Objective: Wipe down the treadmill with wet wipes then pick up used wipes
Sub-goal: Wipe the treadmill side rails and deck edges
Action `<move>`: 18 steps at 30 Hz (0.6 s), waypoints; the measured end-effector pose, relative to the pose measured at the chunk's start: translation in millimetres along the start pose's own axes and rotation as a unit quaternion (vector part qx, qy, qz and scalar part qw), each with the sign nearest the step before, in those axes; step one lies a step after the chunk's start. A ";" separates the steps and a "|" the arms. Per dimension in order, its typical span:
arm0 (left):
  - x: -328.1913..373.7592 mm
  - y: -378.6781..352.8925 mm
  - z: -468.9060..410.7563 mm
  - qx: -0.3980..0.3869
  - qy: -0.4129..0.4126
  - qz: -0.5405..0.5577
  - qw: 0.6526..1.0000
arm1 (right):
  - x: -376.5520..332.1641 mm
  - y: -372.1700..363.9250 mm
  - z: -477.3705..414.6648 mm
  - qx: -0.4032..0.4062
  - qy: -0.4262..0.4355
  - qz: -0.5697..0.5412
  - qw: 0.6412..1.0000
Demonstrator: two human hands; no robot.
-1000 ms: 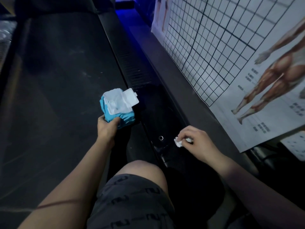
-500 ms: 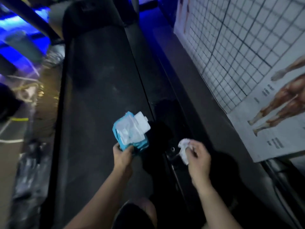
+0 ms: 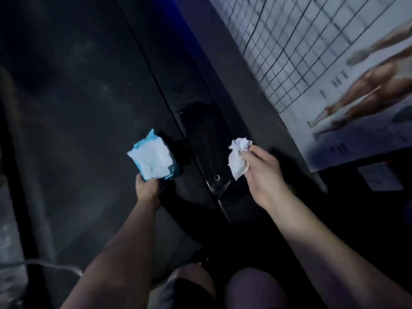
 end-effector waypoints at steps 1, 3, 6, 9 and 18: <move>1.3 -3.3 -5.6 -0.020 -0.019 -0.009 1.000 | 14.7 -4.5 -5.3 -0.013 -0.014 0.003 1.000; 6.0 -7.6 -2.9 -0.087 -0.021 -0.035 0.995 | 41.4 -10.1 2.1 0.002 -0.058 0.007 0.998; 21.5 24.9 21.0 -0.077 0.016 -0.048 0.996 | 63.5 -41.0 35.0 0.008 -0.099 -0.042 0.994; 25.1 62.4 83.4 -0.069 0.053 0.000 0.996 | 57.2 -73.3 75.2 -0.005 -0.129 -0.054 0.990; 6.4 222.6 256.9 -0.062 0.134 0.130 0.980 | 39.8 -149.1 228.5 -0.081 -0.214 0.068 0.971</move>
Point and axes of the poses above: each hand's wrist, its own z-axis away from the middle knuckle, its own y-axis out of the back of the hand, x = y × z, the point moved 9 cm from there along -z, towards the middle knuckle, and after that the axes turned 13 degrees about -z, right-handed, at the moved point
